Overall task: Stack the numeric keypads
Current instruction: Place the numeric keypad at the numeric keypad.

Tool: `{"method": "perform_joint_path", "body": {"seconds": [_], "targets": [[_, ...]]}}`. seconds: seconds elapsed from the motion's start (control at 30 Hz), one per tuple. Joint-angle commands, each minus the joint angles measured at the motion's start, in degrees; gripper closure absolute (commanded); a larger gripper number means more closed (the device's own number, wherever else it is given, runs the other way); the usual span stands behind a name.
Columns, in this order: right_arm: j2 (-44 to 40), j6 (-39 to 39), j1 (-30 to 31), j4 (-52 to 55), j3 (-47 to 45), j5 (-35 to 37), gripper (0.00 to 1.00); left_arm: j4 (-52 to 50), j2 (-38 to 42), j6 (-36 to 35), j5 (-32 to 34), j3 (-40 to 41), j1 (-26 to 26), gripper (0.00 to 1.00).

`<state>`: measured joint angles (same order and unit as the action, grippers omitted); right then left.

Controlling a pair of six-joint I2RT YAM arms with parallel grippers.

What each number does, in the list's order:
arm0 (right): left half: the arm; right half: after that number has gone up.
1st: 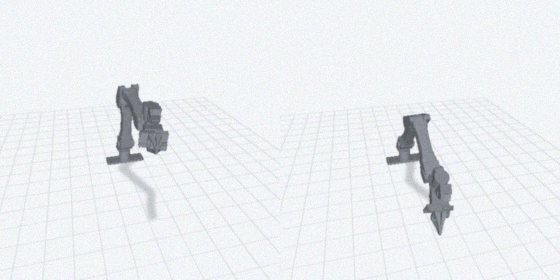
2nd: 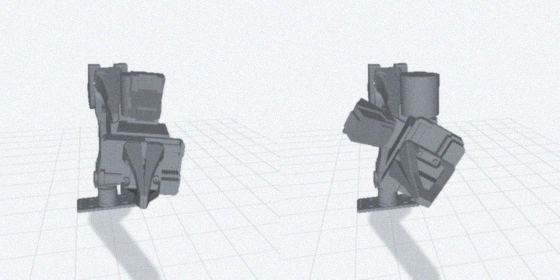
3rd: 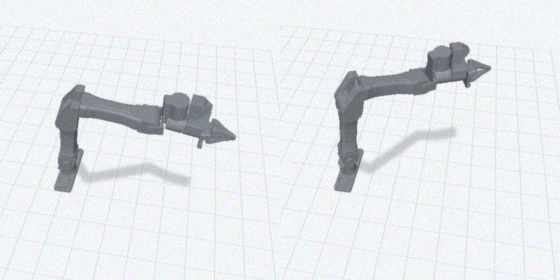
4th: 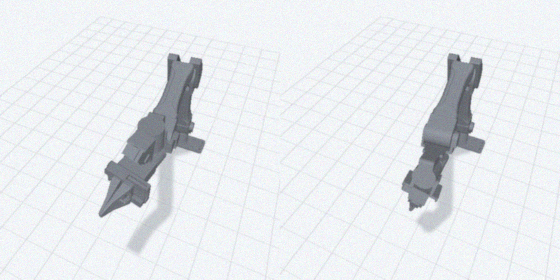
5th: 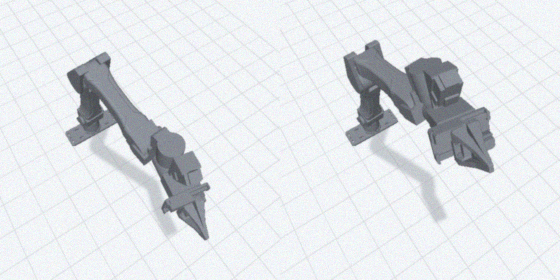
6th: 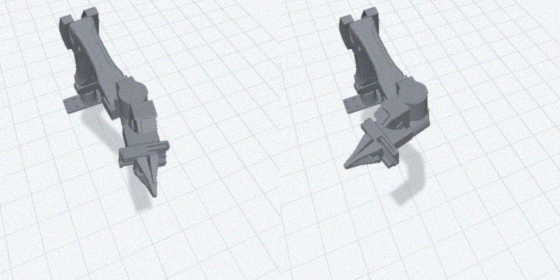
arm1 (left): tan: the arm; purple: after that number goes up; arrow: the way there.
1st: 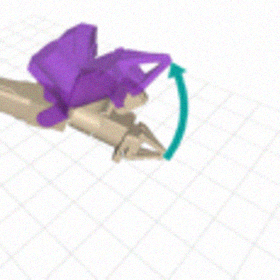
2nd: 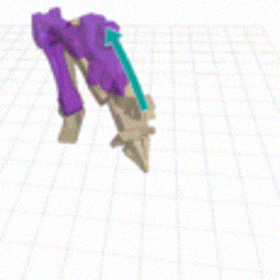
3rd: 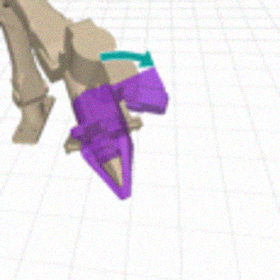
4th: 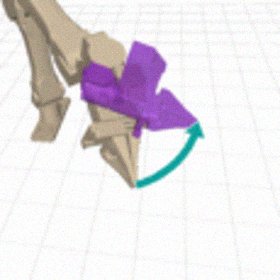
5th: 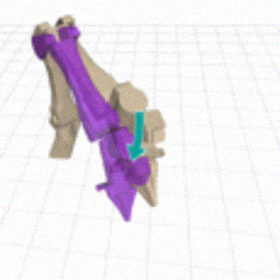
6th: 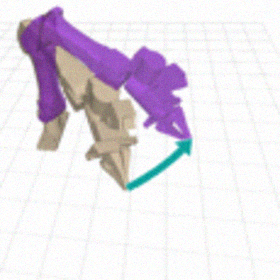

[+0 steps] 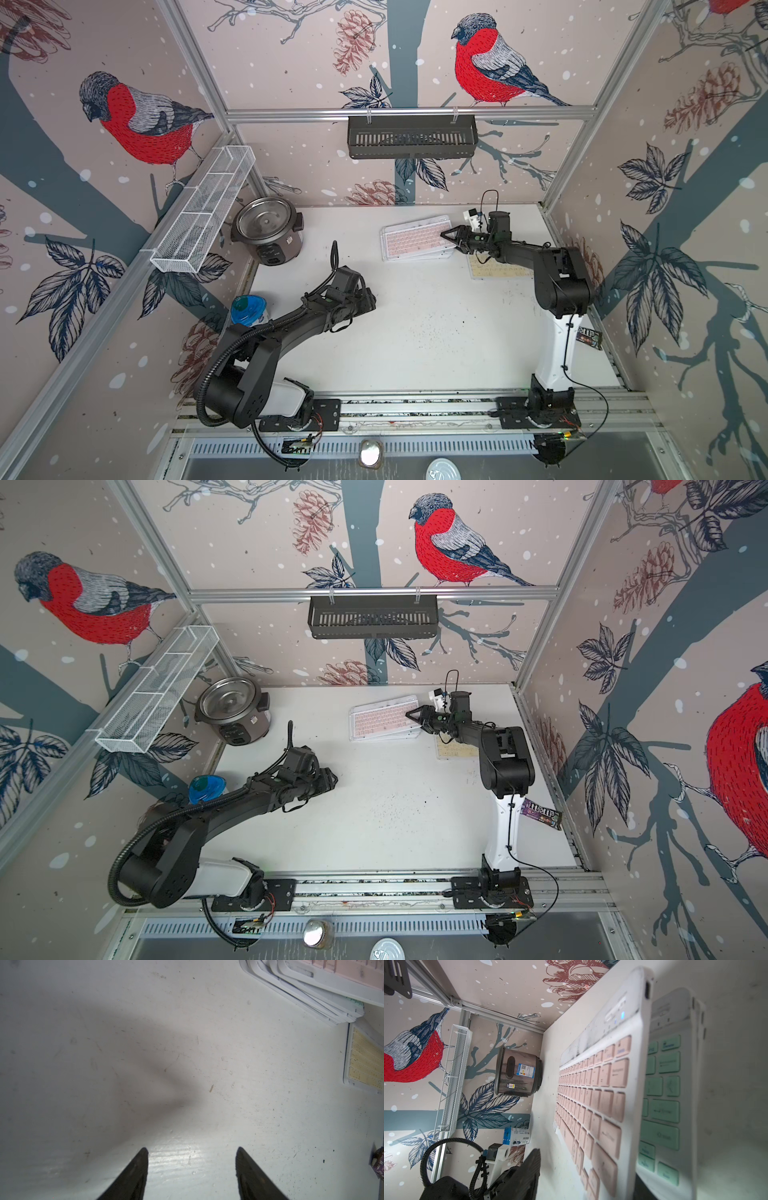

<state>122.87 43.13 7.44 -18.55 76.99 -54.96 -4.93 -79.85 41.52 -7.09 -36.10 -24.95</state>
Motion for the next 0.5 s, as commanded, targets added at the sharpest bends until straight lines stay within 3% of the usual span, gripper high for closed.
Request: {"method": "perform_joint_path", "body": {"seconds": [0.0, 0.47], "targets": [[0.15, -2.41, -0.13, 1.86, 1.06, 2.05, 0.42, 1.41, -0.21, -0.82, -0.27, -0.42, 0.24, 0.34], [0.24, -4.23, 1.04, 4.86, 2.19, 3.84, 0.4, 1.81, -0.3, -0.83, -0.66, -0.2, 0.25, 0.34]]}}
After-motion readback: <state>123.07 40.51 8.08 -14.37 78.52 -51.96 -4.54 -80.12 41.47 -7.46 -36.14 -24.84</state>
